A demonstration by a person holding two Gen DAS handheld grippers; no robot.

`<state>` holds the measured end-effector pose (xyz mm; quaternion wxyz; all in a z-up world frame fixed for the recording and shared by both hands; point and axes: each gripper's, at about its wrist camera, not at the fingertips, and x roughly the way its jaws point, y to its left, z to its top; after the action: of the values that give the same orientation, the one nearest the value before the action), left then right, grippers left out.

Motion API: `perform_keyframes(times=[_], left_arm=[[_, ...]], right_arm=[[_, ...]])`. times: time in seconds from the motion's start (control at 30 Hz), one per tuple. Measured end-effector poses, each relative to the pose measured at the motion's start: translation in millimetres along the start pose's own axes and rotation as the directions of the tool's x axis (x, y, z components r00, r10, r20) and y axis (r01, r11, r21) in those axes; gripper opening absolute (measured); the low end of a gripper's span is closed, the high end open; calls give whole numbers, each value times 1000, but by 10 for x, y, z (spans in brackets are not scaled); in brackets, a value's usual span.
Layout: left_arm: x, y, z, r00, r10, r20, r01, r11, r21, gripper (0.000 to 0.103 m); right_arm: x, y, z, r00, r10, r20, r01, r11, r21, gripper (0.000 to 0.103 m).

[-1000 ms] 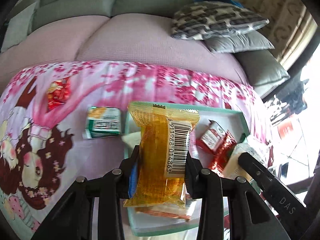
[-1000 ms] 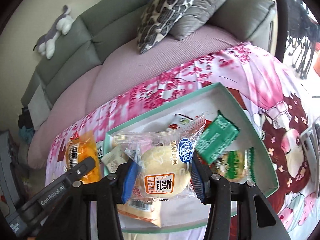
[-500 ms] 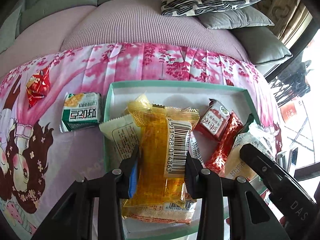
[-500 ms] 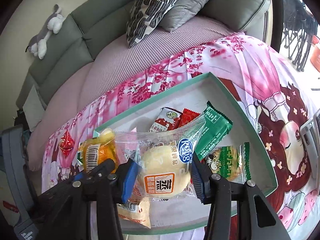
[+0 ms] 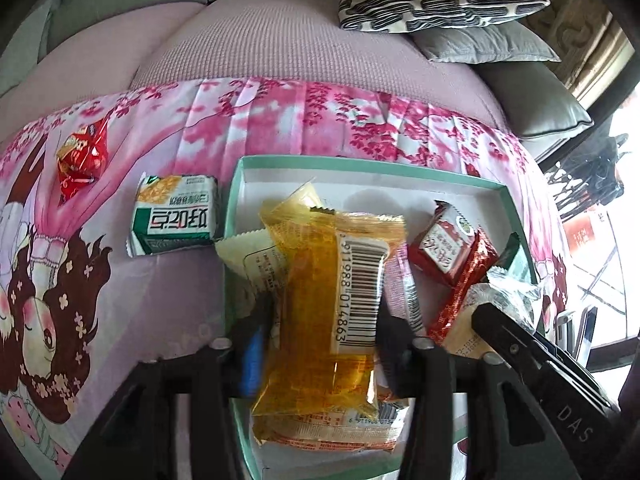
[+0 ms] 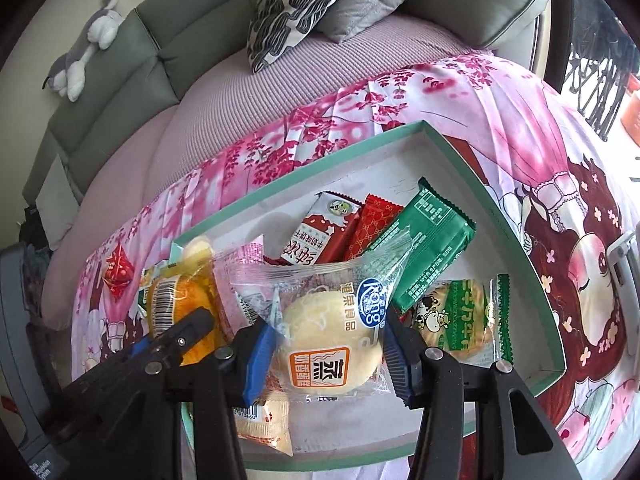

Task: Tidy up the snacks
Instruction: 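Carry the yellow pack and round bun over the tray with both grippers, then open both grippers to drop the yellow pack and bun into the tray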

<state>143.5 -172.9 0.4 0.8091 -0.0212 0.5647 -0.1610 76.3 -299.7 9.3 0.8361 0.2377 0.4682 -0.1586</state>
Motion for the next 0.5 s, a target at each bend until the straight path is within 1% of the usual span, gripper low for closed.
perform_keyframes(times=[0.1,0.13,0.17,0.23,0.4,0.5], left_arm=[[3,33,-1,1000,-12,-7,12,1000,-16,55],[-1,40,-4,1000,-24,-10,24,1000,-20,58],[-10,45,-1,999,-32,-11,32,999,-23,64],[-40,51,7,1000,-25,-1,25,999,-23,68],[-103,84,16,999,-36,5,36,999,-37,69],[-182,86,31,999,-36,21,37,999,-37,70]], right_arm=[[22,-1,-2,1000,-10,-6,10,1000,-6,53],[24,0,-3,1000,-12,-7,12,1000,-7,53],[28,-3,-2,1000,-13,-9,13,1000,-7,54],[37,4,-4,1000,-3,-3,3,1000,-12,59],[13,15,-4,1000,-2,3,2,1000,-22,64],[-27,21,-8,1000,5,7,-5,1000,-31,66]])
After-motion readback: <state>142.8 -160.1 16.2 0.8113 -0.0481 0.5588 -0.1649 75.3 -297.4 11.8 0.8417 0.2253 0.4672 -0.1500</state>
